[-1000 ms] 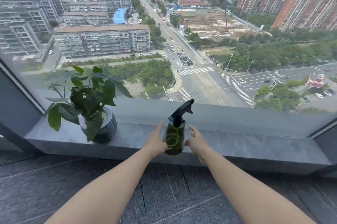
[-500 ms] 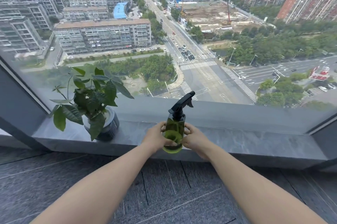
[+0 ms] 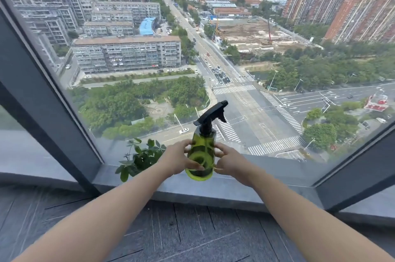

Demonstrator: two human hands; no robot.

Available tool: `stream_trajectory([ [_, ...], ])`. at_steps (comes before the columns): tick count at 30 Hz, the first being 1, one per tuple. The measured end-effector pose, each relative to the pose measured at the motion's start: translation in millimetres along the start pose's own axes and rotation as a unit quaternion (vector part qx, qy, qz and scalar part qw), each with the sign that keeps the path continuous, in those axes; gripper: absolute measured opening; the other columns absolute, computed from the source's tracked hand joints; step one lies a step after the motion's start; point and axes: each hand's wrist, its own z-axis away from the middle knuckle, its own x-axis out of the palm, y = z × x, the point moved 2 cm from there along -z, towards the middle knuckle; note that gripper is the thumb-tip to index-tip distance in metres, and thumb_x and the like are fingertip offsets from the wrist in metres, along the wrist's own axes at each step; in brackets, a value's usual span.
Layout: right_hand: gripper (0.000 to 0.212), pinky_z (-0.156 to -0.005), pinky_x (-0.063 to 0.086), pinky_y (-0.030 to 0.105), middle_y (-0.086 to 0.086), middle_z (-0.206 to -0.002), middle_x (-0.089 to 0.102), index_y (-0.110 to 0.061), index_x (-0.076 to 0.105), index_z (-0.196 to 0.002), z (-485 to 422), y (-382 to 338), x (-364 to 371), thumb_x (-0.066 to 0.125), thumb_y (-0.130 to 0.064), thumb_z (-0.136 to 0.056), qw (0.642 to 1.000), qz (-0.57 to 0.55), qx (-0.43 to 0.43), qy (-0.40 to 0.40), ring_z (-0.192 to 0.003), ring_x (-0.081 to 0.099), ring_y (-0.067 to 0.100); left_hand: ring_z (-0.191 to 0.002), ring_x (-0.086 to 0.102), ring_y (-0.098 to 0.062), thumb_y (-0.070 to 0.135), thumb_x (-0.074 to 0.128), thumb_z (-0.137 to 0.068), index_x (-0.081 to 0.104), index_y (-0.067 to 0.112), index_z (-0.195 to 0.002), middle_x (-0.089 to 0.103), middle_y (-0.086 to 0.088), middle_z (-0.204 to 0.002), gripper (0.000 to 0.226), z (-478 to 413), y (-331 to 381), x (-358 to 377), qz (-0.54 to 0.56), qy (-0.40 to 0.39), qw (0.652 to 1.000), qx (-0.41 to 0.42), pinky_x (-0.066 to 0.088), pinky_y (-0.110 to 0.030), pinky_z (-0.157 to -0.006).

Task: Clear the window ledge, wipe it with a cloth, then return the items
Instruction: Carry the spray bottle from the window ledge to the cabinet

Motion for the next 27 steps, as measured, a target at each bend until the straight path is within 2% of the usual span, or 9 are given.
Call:
stream_trajectory([
  [2,0.070,-0.078,0.052,0.031,0.005,-0.132,0.057,-0.025,0.044,-0.141,42,-60,0,0.038,0.016,-0.085,1.000,0.014,-0.001,-0.011,-0.097,0.059,0.020,-0.121,0.057,-0.013,0.029,0.092,-0.056,0.053,0.026,-0.132,0.064,0.004,-0.127,0.085,38,49,-41,0.002,0.014,1.000,0.011,0.052,-0.034,-0.094],
  [5,0.067,-0.076,0.051,0.030,0.003,-0.113,0.061,-0.028,0.044,-0.141,98,-151,4,0.045,0.009,-0.085,0.998,0.054,-0.012,-0.032,-0.078,0.055,0.016,-0.112,0.062,-0.009,0.031,0.092,-0.056,0.057,0.030,-0.126,0.068,0.010,-0.117,0.079,94,117,-106,0.010,0.030,0.999,0.024,0.057,-0.034,-0.085],
  [8,0.066,-0.074,0.049,0.032,0.006,-0.097,0.059,-0.032,0.046,-0.140,142,-241,15,0.057,-0.001,-0.083,0.992,0.099,-0.032,-0.071,-0.072,0.049,0.018,-0.105,0.063,-0.005,0.032,0.091,-0.059,0.059,0.030,-0.121,0.069,0.014,-0.110,0.070,148,176,-176,0.007,0.047,0.998,0.037,0.057,-0.024,-0.076],
  [11,0.067,-0.077,0.052,0.032,0.008,-0.104,0.063,-0.035,0.046,-0.141,179,-323,39,0.066,-0.011,-0.082,0.982,0.154,-0.051,-0.096,-0.081,0.053,0.022,-0.105,0.063,-0.011,0.037,0.090,-0.059,0.057,0.031,-0.126,0.068,0.007,-0.116,0.075,201,217,-242,0.000,0.081,0.996,0.030,0.061,-0.033,-0.073],
  [14,0.069,-0.080,0.055,0.036,0.017,-0.123,0.064,-0.031,0.041,-0.145,209,-393,79,0.070,-0.015,-0.085,0.969,0.195,-0.085,-0.127,-0.091,0.059,0.025,-0.092,0.067,-0.014,0.036,0.088,-0.062,0.054,0.029,-0.130,0.067,0.001,-0.114,0.076,256,240,-306,-0.009,0.126,0.992,0.005,0.062,-0.031,-0.066],
  [18,0.063,-0.075,0.056,0.032,0.018,-0.123,0.064,-0.026,0.043,-0.143,243,-465,155,0.071,-0.023,-0.087,0.947,0.227,-0.155,-0.168,-0.093,0.061,0.028,-0.073,0.070,-0.019,0.039,0.088,-0.061,0.060,0.029,-0.122,0.074,0.000,-0.095,0.069,335,242,-386,0.007,0.186,0.982,-0.023,0.060,-0.027,-0.062],
  [21,0.057,-0.081,0.056,0.037,0.015,-0.119,0.066,-0.026,0.049,-0.138,263,-501,225,0.072,-0.030,-0.085,0.921,0.251,-0.226,-0.194,-0.097,0.063,0.029,-0.081,0.071,-0.019,0.040,0.089,-0.059,0.062,0.034,-0.114,0.073,0.003,-0.093,0.062,397,221,-436,0.022,0.256,0.966,-0.040,0.061,-0.031,-0.067],
  [24,0.058,-0.077,0.054,0.037,0.005,-0.101,0.070,-0.026,0.053,-0.135,272,-527,306,0.074,-0.035,-0.082,0.902,0.241,-0.274,-0.230,-0.085,0.063,0.022,-0.086,0.071,-0.013,0.046,0.090,-0.052,0.062,0.036,-0.119,0.075,0.007,-0.093,0.073,463,186,-485,0.039,0.337,0.939,-0.058,0.061,-0.031,-0.071],
  [27,0.065,-0.073,0.058,0.032,0.005,-0.110,0.071,-0.028,0.050,-0.138,278,-551,398,0.074,-0.044,-0.080,0.876,0.250,-0.312,-0.269,-0.087,0.069,0.022,-0.086,0.071,-0.007,0.050,0.090,-0.050,0.061,0.038,-0.121,0.076,0.007,-0.094,0.078,529,144,-533,0.057,0.405,0.909,-0.078,0.060,-0.034,-0.080],
])
